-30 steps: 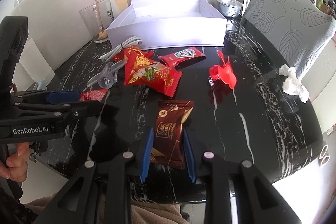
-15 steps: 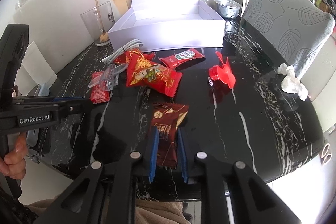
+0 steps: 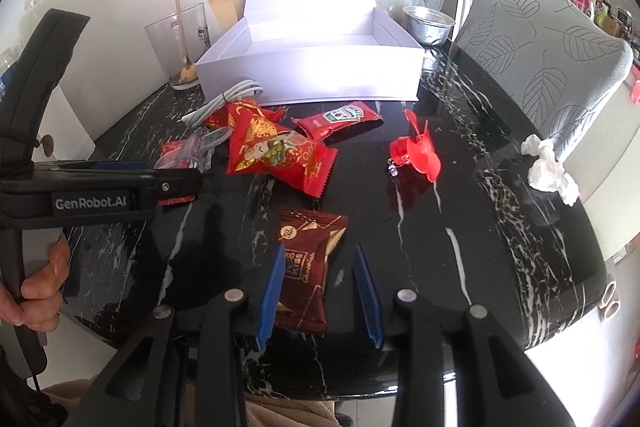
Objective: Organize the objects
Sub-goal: 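Close left gripper on red sauce packet while right gripper closes on brown chocolate packet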
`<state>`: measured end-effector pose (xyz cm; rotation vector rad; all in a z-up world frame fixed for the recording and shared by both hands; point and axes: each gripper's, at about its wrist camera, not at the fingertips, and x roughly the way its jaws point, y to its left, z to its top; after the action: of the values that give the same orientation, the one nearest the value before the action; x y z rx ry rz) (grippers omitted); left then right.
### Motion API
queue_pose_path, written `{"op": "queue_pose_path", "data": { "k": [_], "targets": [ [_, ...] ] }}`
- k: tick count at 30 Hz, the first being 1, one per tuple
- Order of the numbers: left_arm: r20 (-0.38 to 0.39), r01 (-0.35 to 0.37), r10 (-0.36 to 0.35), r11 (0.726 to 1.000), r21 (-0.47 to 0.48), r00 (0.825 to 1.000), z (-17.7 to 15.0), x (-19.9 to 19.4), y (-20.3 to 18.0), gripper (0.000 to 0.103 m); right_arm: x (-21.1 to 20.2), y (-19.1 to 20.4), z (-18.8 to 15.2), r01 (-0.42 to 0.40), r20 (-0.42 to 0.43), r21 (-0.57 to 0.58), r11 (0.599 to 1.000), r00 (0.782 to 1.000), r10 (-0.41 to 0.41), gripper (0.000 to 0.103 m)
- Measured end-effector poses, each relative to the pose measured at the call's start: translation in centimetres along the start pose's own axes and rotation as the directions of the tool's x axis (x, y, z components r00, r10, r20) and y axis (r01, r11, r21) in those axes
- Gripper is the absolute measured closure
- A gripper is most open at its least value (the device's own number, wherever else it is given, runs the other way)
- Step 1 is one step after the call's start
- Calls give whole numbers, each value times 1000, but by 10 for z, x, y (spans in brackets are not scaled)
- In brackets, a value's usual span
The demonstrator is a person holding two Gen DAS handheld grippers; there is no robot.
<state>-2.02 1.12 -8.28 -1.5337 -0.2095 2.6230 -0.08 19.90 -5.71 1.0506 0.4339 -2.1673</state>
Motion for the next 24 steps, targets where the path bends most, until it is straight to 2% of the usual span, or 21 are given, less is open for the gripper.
{"op": "queue_pose_path", "data": {
  "k": [3, 4, 6, 15, 24],
  "targets": [
    [9, -121, 121, 988, 97, 993, -1, 3, -14, 38, 2, -3, 1, -15, 0, 14, 1000, 1000, 15, 66],
    [10, -121, 120, 985, 121, 993, -1, 2, -17, 49, 2, -4, 2, -21, -1, 20, 1000, 1000, 21, 65],
    [-9, -84, 85, 989, 122, 996, -1, 1, -20, 61, 4, -5, 4, -31, -1, 29, 999, 1000, 31, 65],
    [-34, -55, 59, 991, 121, 998, -7, -6, -7, 65, 6, 0, 2, -42, 1, 10, 999, 999, 42, 66],
    [-86, 46, -43, 999, 28, 995, -27, -25, 23, 65, 4, 14, -6, -27, 3, -36, 999, 1000, 27, 73]
  ]
}}
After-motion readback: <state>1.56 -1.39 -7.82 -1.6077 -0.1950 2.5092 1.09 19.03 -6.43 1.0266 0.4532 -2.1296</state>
